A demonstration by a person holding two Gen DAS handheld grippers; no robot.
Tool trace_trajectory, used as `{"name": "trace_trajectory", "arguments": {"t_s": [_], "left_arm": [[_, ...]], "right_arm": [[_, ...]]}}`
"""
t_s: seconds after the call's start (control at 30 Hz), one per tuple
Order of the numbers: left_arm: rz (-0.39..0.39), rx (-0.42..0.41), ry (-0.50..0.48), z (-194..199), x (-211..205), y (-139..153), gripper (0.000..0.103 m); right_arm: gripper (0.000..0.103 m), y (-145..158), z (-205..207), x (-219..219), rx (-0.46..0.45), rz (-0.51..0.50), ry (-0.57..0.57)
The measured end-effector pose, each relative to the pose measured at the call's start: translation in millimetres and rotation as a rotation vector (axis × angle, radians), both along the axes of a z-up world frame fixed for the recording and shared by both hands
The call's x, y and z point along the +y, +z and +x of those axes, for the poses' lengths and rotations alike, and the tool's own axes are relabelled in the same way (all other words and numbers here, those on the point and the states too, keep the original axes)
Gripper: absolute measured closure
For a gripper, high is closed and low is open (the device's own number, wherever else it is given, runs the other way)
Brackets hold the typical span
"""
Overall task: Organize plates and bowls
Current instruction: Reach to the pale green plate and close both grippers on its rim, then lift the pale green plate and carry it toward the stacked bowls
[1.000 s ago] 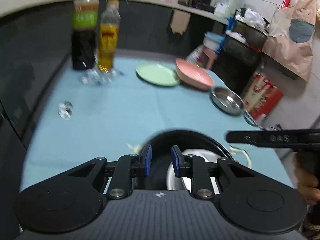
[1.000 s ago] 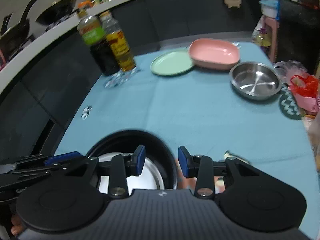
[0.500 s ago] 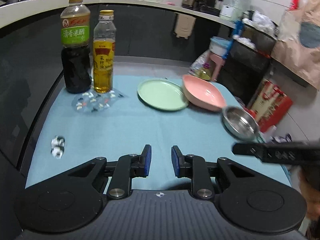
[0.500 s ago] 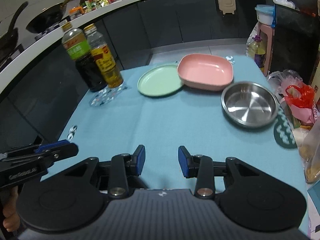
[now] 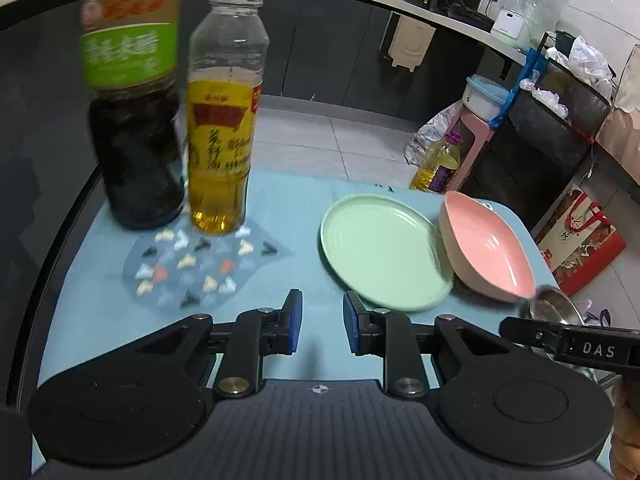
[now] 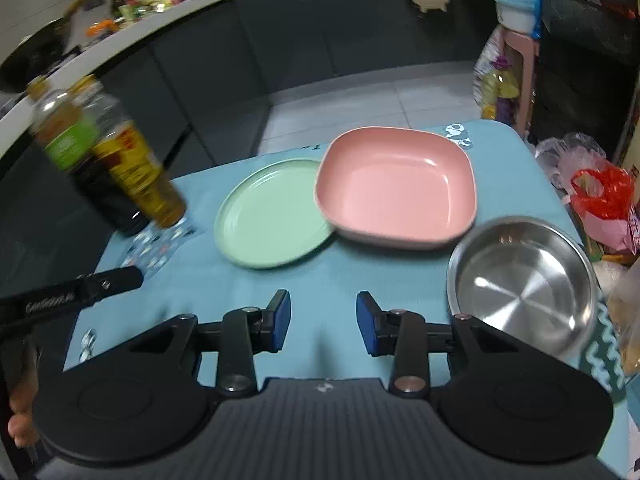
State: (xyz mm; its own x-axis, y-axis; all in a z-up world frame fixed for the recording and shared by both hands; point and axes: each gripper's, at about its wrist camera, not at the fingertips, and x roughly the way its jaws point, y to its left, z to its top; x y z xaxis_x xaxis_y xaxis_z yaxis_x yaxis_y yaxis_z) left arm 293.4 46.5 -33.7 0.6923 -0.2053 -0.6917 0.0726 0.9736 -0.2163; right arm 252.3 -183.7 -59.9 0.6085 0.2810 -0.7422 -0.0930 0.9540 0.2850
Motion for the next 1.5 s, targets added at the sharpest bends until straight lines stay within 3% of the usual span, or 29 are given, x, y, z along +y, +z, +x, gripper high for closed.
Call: {"name": "trace_trajectory", "arguments": {"t_s": [0.2,0.5,0.73,0.9,1.0,1.13,1.33,1.4,1.5], "left_arm": [[-0.085,0.071,0.037,50,9,-26,0.082],[-0.125,0.104,0.027,76,13,-56,0.080],[-0.092,0.072,0.046,83,7,-55,0.078],[-0.140,0.046,0.062,81,17,-52,0.078],[-0.189,0.010,0.075,80,24,-49,0.073],[-0.199,0.060,0.053,90,13,-55,0.072],[-0.184,0.049,-0.006,90,-5,-60,0.077],[-0.127,0.042,-0.010,85,-11,-58,0.085],[-0.061,0.021,-0.042,68,-12,-52,0.086]], "right_arm": [[0.069,-16,32,5,0.042,0.094,-0.069],[0.069,-35,54,10,0.079,0.097,-0.105],[0.069,-39,65,13,0.057,0.092,-0.117],[0.070,-39,66,15,0.049,0.077,-0.110],[0.072,-40,65,14,0.042,0.082,-0.109],[0.073,-41,67,15,0.039,0.084,-0.111],[0.089,-43,64,22,0.009,0.012,-0.097],[0.089,-42,62,24,0.001,-0.012,-0.089],[0.089,-40,57,24,0.018,-0.018,-0.083]]}}
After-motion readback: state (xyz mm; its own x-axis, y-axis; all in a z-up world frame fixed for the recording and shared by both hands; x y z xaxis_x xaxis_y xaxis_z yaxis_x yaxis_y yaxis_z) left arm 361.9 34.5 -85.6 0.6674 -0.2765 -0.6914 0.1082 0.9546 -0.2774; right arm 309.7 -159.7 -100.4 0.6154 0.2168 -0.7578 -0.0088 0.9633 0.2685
